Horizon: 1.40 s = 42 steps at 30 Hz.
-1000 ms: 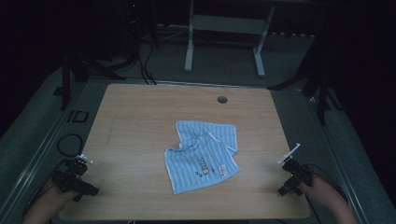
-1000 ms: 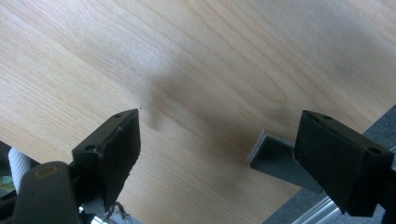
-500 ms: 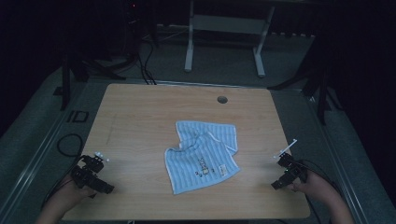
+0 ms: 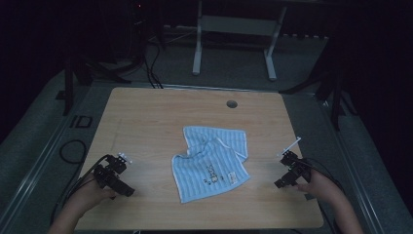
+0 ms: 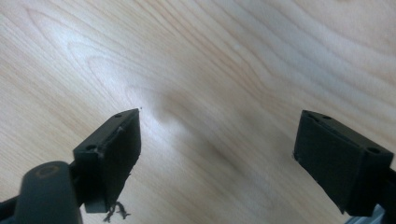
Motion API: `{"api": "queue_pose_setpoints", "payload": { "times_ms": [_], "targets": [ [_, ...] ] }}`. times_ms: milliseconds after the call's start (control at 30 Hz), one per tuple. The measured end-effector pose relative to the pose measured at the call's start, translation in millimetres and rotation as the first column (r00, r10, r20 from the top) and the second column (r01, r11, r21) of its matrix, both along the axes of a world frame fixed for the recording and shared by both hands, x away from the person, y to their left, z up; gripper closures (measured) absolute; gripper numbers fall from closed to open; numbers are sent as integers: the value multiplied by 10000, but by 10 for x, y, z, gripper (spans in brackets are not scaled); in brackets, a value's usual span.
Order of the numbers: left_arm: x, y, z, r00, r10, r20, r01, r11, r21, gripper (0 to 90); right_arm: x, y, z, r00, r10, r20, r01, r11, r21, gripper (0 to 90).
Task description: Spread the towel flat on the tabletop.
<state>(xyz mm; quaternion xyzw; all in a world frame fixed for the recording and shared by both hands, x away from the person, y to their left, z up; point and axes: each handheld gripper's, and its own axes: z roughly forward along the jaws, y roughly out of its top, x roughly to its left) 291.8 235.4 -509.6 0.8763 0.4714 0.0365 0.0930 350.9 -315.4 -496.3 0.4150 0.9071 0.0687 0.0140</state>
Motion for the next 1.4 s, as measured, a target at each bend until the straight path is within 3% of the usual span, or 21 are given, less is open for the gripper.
{"api": "queue_pose_setpoints", "payload": {
  "times_ms": [333, 567, 833, 900, 967, 1100, 1233, 1333, 1400],
  "targets": [
    [209, -395, 48, 9970, -757, 129, 757, 9971, 16, 28, 145, 299, 68, 9985, 530, 139, -530, 9986, 17, 192],
    [325, -648, 108, 9924, -1209, 219, 1208, 9927, 47, 29, 272, 506, 116, 9948, 1017, -11, -1017, 9948, 26, 233],
    [464, -965, 148, 9832, -1802, 290, 1798, 9836, 157, 68, 440, 791, 202, 9895, 1410, 327, -1417, 9897, 206, 308],
    [511, -1048, 166, 9811, -1901, 363, 1897, 9817, 133, 146, 497, 863, 214, 9884, 1465, 402, -1476, 9887, 261, 325],
    [531, -1071, 174, 9803, -1943, 355, 1938, 9809, 168, 146, 553, 935, 222, 9882, 1483, 396, -1494, 9884, 279, 348],
    [605, -1181, 239, 9772, -2028, 628, 2038, 9790, -84, 183, 638, 1049, 243, 9864, 1602, 373, -1613, 9865, 278, 383],
    [650, -1298, 324, 9698, -2269, 896, 2313, 9720, -426, 232, 751, 1221, 288, 9822, 1832, 411, -1844, 9825, 279, 426],
    [696, -1391, 364, 9655, -2359, 1106, 2423, 9690, -486, 235, 836, 1362, 329, 9797, 1922, 570, -1943, 9803, 346, 443],
    [727, -1453, 370, 9641, -2377, 1182, 2442, 9687, -437, 257, 917, 1495, 374, 9776, 1888, 928, -1943, 9794, 543, 470]
  ]
}}
